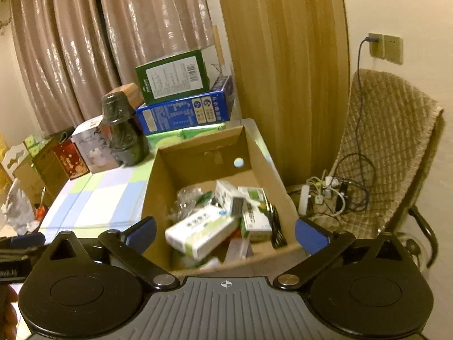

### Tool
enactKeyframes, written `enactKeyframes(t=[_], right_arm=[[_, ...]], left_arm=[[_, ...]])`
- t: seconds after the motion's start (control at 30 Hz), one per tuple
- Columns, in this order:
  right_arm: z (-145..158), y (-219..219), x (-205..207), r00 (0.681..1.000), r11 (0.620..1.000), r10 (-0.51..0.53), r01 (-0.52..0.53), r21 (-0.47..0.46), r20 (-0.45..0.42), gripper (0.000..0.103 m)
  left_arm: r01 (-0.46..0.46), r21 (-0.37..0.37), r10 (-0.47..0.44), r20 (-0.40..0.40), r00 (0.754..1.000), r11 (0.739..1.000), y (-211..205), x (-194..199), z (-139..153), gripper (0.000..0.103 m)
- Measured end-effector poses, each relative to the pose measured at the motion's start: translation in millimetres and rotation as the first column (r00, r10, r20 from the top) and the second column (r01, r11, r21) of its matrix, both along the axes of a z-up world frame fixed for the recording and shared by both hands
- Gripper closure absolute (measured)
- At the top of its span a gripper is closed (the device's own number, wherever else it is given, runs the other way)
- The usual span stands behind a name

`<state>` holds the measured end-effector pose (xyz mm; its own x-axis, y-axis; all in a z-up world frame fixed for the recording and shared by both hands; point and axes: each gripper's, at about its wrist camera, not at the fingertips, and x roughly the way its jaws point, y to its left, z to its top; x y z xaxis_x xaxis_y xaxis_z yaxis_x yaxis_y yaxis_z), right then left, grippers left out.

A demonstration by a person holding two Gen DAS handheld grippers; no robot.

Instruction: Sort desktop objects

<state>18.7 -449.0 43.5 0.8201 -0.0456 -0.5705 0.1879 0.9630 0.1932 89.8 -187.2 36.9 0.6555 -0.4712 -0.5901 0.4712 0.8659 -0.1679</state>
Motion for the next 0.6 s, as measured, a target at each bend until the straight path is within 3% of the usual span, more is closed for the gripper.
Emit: enactKeyframes(t=[0.33,0.6], right_arm=[[14.8,27.5,-69.2,0.999,1.0,0.001,-0.001,-0.01,-0.048,0.002],[30.6,42.3,-110.2,0.998,0.999,0.015,-0.016,-0.03,-0.054,0.002]], left_arm=[[-0.041,-0.02,0.04,-0.039,0.998,0.999,18.9,-55.6,18.5,0.001],[-0.056,0.011,0.056,-0.031,0.998,0.998,26.3,-97.3,32.3,0.001]])
